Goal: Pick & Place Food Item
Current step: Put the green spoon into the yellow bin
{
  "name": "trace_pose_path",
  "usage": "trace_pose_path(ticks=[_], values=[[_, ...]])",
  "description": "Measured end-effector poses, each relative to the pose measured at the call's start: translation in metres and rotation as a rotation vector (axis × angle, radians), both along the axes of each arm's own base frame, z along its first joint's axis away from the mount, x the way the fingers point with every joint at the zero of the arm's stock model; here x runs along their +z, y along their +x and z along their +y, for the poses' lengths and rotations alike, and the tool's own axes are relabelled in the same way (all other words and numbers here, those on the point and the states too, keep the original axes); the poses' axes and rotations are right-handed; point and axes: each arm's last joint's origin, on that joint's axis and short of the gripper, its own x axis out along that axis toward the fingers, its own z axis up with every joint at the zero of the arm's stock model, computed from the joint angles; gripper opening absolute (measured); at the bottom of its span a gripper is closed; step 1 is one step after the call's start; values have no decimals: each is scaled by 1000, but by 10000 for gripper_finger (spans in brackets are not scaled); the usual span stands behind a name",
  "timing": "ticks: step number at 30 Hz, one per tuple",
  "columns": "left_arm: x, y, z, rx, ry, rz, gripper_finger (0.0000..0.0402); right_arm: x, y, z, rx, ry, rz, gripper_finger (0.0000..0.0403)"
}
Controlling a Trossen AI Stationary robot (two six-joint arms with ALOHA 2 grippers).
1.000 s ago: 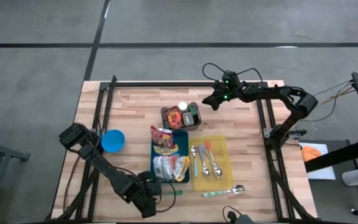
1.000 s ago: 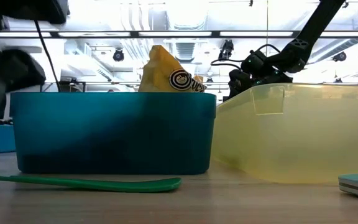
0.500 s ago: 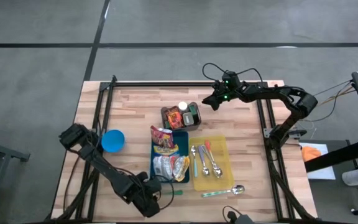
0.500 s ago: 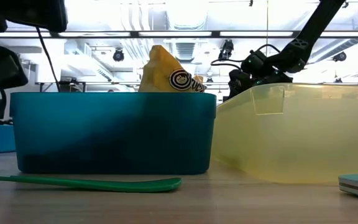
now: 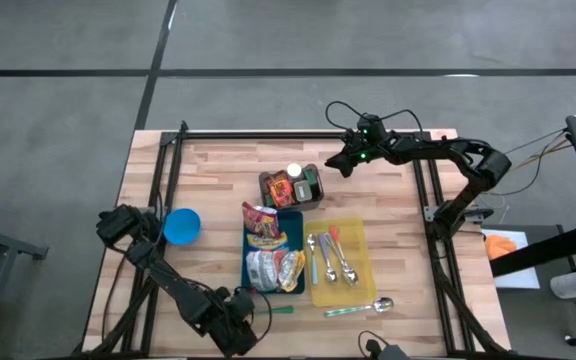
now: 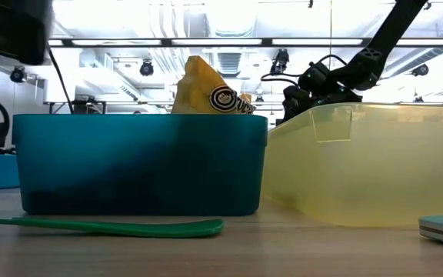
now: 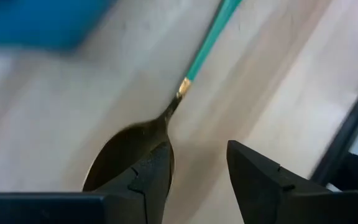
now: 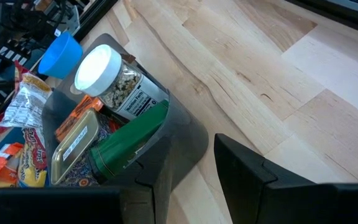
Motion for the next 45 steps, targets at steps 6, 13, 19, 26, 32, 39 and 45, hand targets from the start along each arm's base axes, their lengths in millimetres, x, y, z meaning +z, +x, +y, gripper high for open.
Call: trace_pose_path(ticks=[6, 13, 19, 26, 32, 39, 45], values=[[10, -2, -5, 24, 6, 32, 163, 0, 0, 0, 0, 0, 0, 116], [32, -3, -4, 85, 65, 102, 163, 0, 0, 0, 0, 0, 0, 116], [23, -5, -2, 34, 91, 69, 163, 0, 0, 0, 0, 0, 0, 116], [22, -1, -1, -138, 234, -35, 163, 0, 0, 0, 0, 0, 0, 116], [6, -3, 2, -136, 214, -90, 163, 0, 0, 0, 0, 0, 0, 116], [-1, -4, 4, -189, 235, -119, 163, 0, 0, 0, 0, 0, 0, 116], [-3, -4, 4, -217, 248, -119, 163, 0, 0, 0, 0, 0, 0, 116]])
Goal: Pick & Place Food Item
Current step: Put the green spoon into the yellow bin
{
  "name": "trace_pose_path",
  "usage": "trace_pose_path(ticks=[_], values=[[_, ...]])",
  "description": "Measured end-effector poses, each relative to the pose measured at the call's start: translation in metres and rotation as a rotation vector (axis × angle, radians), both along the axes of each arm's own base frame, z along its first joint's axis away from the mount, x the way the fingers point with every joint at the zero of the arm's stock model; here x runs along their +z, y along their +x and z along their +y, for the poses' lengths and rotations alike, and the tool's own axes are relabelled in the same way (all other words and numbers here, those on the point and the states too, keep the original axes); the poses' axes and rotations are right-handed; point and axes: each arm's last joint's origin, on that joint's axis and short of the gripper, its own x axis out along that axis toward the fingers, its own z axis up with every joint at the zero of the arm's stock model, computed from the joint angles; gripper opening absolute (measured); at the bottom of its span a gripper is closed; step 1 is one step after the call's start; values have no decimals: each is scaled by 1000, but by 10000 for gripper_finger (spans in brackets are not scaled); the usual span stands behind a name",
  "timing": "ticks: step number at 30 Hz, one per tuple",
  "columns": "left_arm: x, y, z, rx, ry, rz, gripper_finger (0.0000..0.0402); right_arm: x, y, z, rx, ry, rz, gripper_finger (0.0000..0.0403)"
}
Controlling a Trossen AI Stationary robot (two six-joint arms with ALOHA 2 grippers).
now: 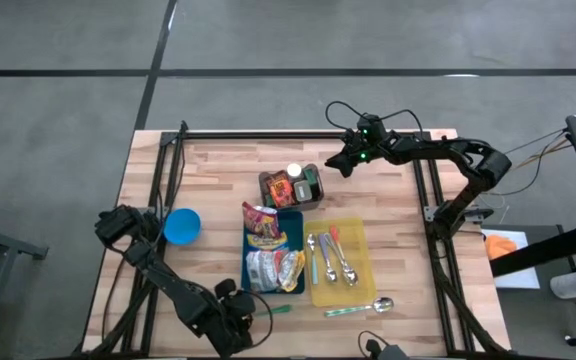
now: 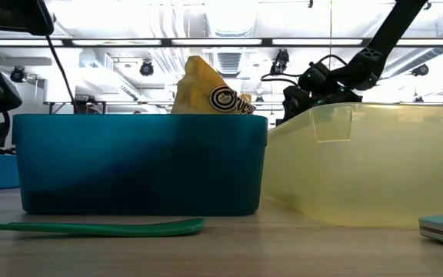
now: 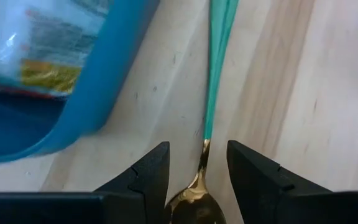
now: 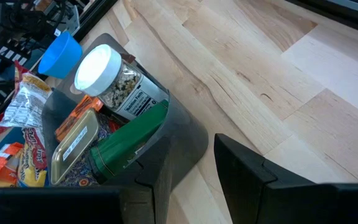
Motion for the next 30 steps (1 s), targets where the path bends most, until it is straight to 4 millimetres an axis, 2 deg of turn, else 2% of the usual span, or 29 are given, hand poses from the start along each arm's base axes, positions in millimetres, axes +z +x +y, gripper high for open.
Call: trace_pose_path(ticks=[8, 16, 19, 27, 30], values=[[-19, 4, -5, -29, 21, 34, 163, 0, 0, 0, 0, 0, 0, 116], [-19, 4, -5, -29, 18, 32, 160, 0, 0, 0, 0, -1, -1, 116], [-19, 4, -5, -20, 18, 35, 134, 0, 0, 0, 0, -1, -1, 116], [-20, 4, -5, 52, -17, 28, 17, 0, 0, 0, 0, -1, 0, 116], [-20, 4, -5, 53, -20, 30, 8, 0, 0, 0, 0, -1, -1, 116]])
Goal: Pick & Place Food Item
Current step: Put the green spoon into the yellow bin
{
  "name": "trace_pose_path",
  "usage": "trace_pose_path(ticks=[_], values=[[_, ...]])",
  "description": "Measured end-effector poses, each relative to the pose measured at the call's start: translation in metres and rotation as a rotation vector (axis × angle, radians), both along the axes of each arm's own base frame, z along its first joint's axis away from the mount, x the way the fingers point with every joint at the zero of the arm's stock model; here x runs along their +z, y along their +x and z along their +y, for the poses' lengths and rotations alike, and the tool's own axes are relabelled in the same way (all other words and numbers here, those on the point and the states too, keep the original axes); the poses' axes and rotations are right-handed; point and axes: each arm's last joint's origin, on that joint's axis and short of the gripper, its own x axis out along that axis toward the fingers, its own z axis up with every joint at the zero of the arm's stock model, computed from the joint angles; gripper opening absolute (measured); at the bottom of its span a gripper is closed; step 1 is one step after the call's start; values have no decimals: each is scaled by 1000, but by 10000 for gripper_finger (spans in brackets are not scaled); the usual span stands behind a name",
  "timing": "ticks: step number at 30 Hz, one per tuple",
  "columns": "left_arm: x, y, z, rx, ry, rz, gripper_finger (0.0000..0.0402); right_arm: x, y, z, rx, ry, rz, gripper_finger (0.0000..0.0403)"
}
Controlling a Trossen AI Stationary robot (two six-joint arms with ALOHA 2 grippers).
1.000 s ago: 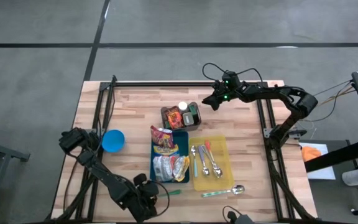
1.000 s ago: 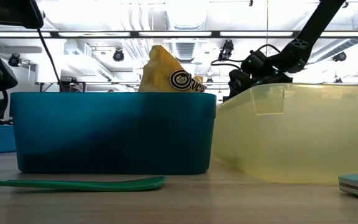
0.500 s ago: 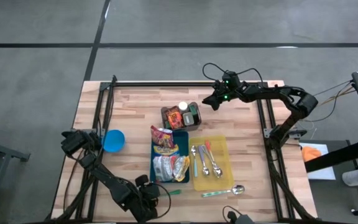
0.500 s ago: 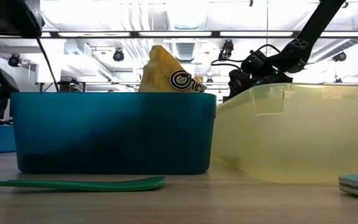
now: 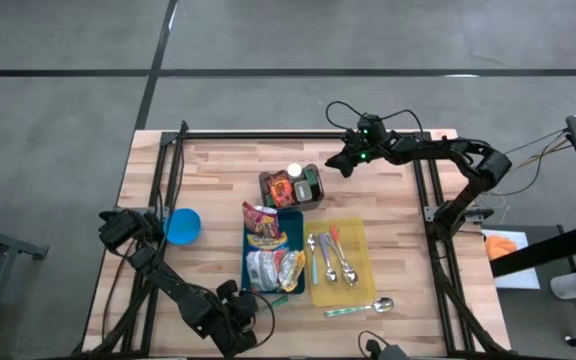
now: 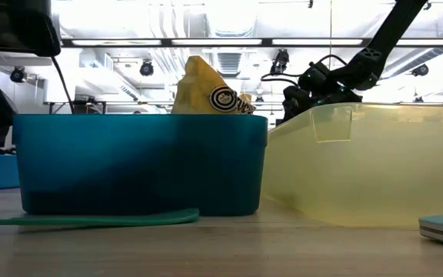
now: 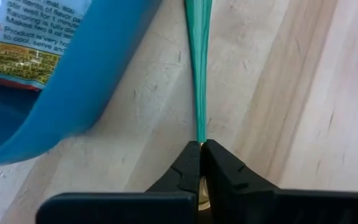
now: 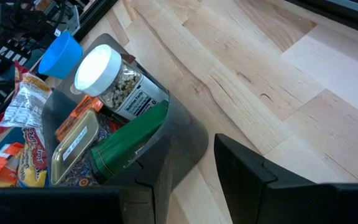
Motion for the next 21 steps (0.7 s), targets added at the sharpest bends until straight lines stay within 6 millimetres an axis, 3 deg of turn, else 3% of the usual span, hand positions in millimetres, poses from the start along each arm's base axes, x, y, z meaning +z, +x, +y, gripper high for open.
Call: trace_pose_path(ticks=[12, 21], values=[[2, -1, 0, 12, -16, 1, 8, 0, 0, 0, 0, 0, 0, 116], [22, -4, 0, -28, -60, -8, 8, 0, 0, 0, 0, 0, 0, 116]])
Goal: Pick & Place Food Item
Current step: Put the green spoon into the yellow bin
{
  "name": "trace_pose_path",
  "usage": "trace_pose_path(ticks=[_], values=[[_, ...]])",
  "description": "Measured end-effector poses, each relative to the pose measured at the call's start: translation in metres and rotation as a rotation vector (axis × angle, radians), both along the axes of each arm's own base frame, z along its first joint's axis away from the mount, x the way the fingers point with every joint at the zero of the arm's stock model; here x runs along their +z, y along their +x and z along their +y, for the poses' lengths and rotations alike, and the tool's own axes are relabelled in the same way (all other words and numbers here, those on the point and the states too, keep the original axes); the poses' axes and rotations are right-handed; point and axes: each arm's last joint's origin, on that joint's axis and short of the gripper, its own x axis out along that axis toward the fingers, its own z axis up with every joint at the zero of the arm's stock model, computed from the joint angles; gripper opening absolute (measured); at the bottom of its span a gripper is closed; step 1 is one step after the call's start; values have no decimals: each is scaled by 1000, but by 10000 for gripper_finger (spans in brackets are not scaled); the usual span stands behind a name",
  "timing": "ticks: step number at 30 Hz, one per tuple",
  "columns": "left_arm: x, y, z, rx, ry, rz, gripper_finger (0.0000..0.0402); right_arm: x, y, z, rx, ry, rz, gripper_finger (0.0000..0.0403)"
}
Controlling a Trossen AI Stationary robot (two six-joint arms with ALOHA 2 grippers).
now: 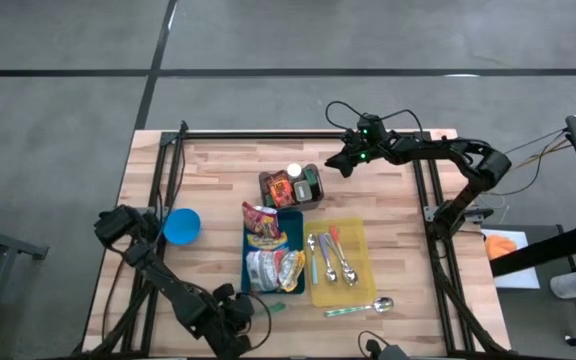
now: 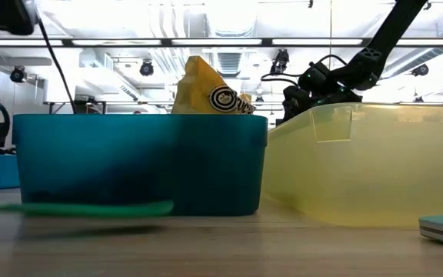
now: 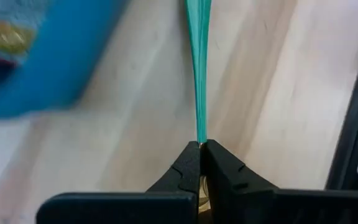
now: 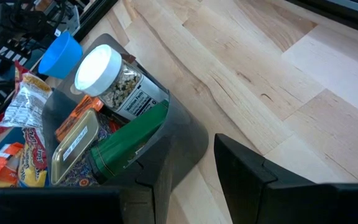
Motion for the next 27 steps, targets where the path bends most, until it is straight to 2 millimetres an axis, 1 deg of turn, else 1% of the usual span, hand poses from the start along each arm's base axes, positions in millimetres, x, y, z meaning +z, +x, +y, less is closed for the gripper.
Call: trace_pose_path(ticks=[3, 9, 15, 19, 22, 27], values=[[5, 1, 2, 9, -1, -16, 7, 0, 0, 0, 0, 0, 0, 116], [25, -3, 5, 7, -21, -48, 7, 0, 0, 0, 0, 0, 0, 116], [53, -8, 13, 19, -49, -98, 7, 0, 0, 0, 0, 0, 0, 116], [79, -10, 22, -18, -53, -166, 7, 0, 0, 0, 0, 0, 0, 116], [93, -9, 32, -34, -48, -204, 7, 0, 0, 0, 0, 0, 0, 116], [105, -6, 50, -60, 5, -206, 7, 0, 0, 0, 0, 0, 0, 116]])
